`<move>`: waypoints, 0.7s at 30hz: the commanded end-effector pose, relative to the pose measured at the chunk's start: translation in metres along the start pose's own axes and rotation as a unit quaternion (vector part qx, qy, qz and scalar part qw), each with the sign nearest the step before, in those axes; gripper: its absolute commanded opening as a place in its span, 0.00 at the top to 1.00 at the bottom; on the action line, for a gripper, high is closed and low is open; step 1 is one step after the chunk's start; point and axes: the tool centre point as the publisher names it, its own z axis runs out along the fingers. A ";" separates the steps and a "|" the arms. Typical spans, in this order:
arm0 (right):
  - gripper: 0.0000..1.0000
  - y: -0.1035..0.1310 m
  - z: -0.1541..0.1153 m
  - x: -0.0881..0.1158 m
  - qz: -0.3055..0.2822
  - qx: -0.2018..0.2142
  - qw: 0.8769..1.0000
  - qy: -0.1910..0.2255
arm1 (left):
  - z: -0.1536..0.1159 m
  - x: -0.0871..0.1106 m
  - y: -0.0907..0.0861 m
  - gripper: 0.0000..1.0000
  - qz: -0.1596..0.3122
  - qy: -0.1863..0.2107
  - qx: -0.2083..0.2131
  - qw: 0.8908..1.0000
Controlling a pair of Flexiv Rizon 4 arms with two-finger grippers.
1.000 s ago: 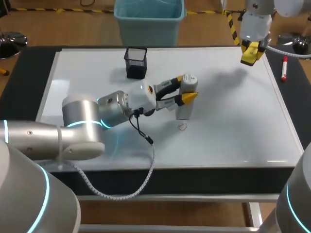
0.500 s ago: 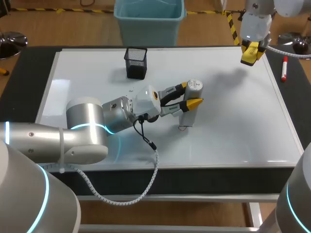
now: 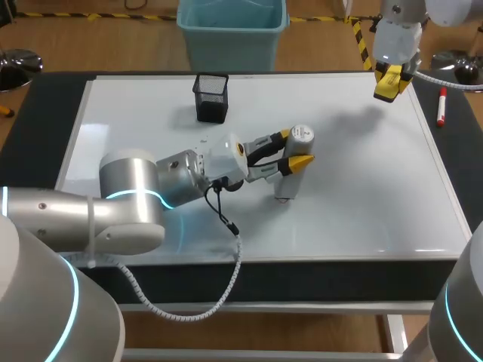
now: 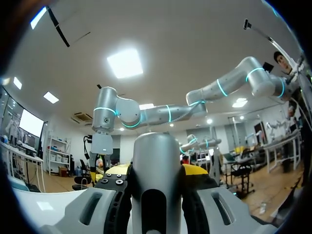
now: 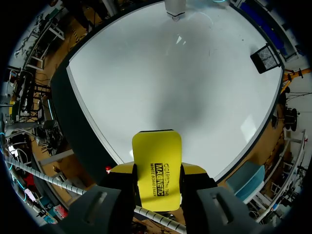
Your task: Pick up the inspection probe, press it on each red-marked spot on the whiteboard one by one, put down the probe, pick up the eraser, and wipe off all the red marks.
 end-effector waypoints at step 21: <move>1.00 0.000 -0.001 0.001 -0.001 0.001 1.000 0.001 | -0.013 0.007 0.021 1.00 -0.027 0.009 -0.057 0.998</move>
